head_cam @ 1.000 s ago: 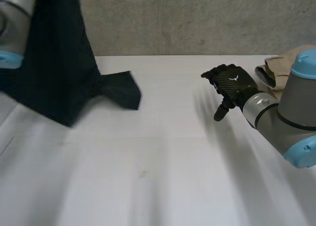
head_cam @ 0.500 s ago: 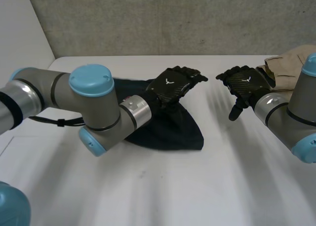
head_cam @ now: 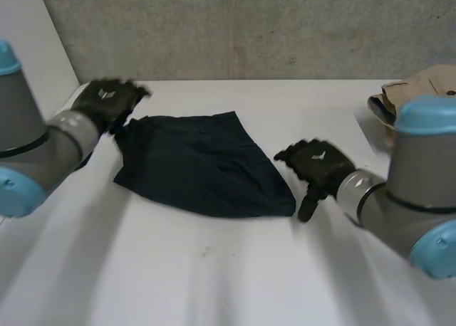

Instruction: Fold the laundry.

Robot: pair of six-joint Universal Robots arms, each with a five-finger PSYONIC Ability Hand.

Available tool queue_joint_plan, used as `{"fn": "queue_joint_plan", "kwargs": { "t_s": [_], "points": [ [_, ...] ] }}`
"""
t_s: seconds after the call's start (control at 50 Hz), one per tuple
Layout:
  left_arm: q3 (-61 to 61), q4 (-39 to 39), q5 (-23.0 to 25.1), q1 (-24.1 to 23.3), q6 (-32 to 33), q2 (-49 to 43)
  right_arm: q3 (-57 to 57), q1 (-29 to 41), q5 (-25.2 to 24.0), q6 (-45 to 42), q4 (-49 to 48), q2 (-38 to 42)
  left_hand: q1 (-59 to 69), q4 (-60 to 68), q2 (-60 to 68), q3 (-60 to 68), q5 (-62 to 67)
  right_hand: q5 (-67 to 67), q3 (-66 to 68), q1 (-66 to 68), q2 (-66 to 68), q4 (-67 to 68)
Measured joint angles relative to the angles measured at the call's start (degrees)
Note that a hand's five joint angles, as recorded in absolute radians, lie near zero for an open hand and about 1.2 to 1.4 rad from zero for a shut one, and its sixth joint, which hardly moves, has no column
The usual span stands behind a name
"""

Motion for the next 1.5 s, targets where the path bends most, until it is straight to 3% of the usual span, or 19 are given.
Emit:
{"fn": "queue_joint_plan", "kwargs": {
  "t_s": [0.12, 0.24, 0.32, 0.4, 0.46, 0.62, 0.66, 0.72, 0.8, 0.94, 1.02, 1.14, 1.28, 1.5],
  "points": [
    [-5.6, 0.6, 4.2, 4.7, 2.9, -1.2, 1.0, 3.0, 1.6, 2.8, -3.9, 2.9, 0.0, 0.0, 0.0, 0.0, 0.0, 0.0, 0.0, 0.0, 0.0, 0.0],
    [-7.5, 8.5, 10.8, 8.3, 5.5, -5.8, -0.2, 6.5, 4.9, 3.8, -10.3, 8.0, 0.0, 0.0, 0.0, 0.0, 0.0, 0.6, 0.7, 0.4, 0.5, 0.7],
    [-6.2, 13.9, 14.9, 9.2, 6.6, -9.6, -2.3, 8.2, 8.4, 3.7, -14.1, 11.5, 0.0, 0.0, 0.0, 0.0, 0.0, 14.1, 14.3, 13.7, 14.4, 14.1],
    [-4.4, 16.0, 17.6, 8.9, 7.2, -12.7, -4.0, 9.0, 10.9, 3.7, -16.5, 13.6, 0.0, 0.1, 0.1, 0.0, 0.0, 47.4, 49.2, 49.3, 50.3, 49.1],
    [-2.8, 16.3, 18.7, 8.1, 8.3, -14.9, -4.3, 9.2, 11.7, 3.8, -18.0, 13.8, 2.2, 2.1, 1.9, 1.7, 1.5, 54.2, 55.6, 52.4, 55.8, 56.0],
    [1.0, 13.4, 18.1, 5.1, 12.8, -17.8, -2.0, 8.5, 10.1, 3.9, -19.9, 8.2, 29.5, 28.3, 28.0, 27.6, 26.9, 54.3, 55.9, 52.4, 55.8, 56.2],
    [2.0, 11.8, 17.7, 4.4, 13.4, -18.1, -1.3, 8.1, 9.4, 3.8, -20.0, 6.1, 44.7, 43.7, 44.0, 43.0, 41.9, 54.5, 55.9, 52.4, 55.8, 56.2],
    [3.0, 9.8, 16.9, 3.7, 13.5, -17.3, -1.1, 7.7, 9.1, 3.4, -19.9, 4.5, 54.2, 55.4, 55.1, 53.5, 52.8, 54.8, 55.9, 52.4, 55.8, 56.3],
    [3.5, 7.6, 15.6, 2.9, 12.5, -13.9, -1.5, 7.3, 9.5, 2.1, -19.5, 3.3, 54.3, 57.2, 56.7, 55.8, 53.6, 54.8, 55.9, 52.4, 55.8, 56.3],
    [3.9, 3.7, 13.6, 0.8, 5.4, 3.1, -5.4, 6.3, 10.8, -2.6, -17.1, -1.4, 54.3, 57.2, 56.7, 56.0, 53.6, 54.8, 55.9, 52.4, 55.8, 56.5],
    [7.9, 1.5, 13.5, 0.3, -1.4, 15.2, -10.9, 6.0, 11.0, -5.4, -14.8, -7.7, 54.4, 57.2, 56.8, 56.0, 53.8, 54.8, 55.9, 52.4, 55.8, 56.5],
    [18.9, -2.7, 14.1, 0.5, -10.4, 21.8, -20.5, 5.4, 11.0, -5.6, -11.8, -14.8, 54.4, 57.4, 56.8, 56.0, 53.9, 55.1, 55.9, 52.4, 55.8, 56.5],
    [34.1, -11.1, 14.9, 1.0, -15.4, 14.3, -32.8, 4.2, 10.3, -2.6, -5.3, -13.7, 54.4, 57.4, 56.9, 56.0, 53.9, 55.6, 55.9, 52.4, 55.8, 56.5],
    [47.5, -12.3, 9.2, -0.3, -10.1, -9.2, -38.1, 1.1, 11.6, -1.0, -3.2, 2.4, 54.4, 57.4, 56.9, 56.0, 53.9, 55.6, 56.2, 52.4, 55.8, 56.5]
  ]
}}
